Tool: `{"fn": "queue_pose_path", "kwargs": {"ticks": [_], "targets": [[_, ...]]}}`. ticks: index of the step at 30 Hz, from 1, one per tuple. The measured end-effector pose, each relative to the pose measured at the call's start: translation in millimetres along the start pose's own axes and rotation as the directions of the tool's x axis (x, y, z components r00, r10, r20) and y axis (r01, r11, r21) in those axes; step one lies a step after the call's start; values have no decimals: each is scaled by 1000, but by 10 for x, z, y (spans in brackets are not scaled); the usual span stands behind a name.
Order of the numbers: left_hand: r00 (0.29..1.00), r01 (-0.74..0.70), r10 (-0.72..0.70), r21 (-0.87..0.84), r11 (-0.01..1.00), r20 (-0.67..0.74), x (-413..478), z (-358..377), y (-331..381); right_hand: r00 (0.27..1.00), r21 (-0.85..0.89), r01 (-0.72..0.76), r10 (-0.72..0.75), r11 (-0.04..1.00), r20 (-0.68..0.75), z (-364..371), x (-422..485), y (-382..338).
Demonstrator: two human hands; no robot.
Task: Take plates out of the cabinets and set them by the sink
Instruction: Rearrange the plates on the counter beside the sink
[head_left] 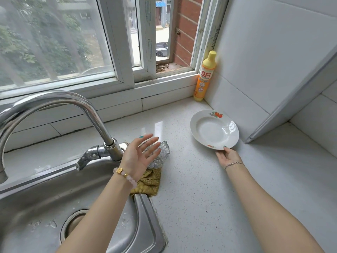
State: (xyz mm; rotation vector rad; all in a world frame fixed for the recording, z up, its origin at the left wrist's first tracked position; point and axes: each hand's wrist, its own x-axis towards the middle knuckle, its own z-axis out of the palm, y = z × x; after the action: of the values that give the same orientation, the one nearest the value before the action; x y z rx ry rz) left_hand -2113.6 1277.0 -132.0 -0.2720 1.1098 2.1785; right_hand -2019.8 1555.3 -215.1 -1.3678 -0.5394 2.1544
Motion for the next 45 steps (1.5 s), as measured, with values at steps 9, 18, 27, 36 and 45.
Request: {"fn": "queue_pose_path", "kwargs": {"ticks": [9, 18, 27, 36, 45], "targets": [[999, -43, 42, 45, 998, 16, -384, 10, 26, 978, -152, -7, 39, 988, 205, -183, -870, 76], [983, -171, 180, 174, 970, -40, -1069, -222, 83, 860, -331, 65, 115, 941, 497, -132, -1892, 386], [898, -344, 359, 100, 933, -255, -2072, -902, -32, 644, -557, 16, 417, 830, 641, -123, -2560, 1062], [643, -562, 412, -32, 827, -646, -3533, -2028, -348, 389, -812, 54, 736, 582, 554, -317, -3453, 2272], [423, -694, 360, -42, 719, -832, -4639, -2794, -539, 272, -897, 148, 855, 417, 442, -605, -4247, 3141]]}}
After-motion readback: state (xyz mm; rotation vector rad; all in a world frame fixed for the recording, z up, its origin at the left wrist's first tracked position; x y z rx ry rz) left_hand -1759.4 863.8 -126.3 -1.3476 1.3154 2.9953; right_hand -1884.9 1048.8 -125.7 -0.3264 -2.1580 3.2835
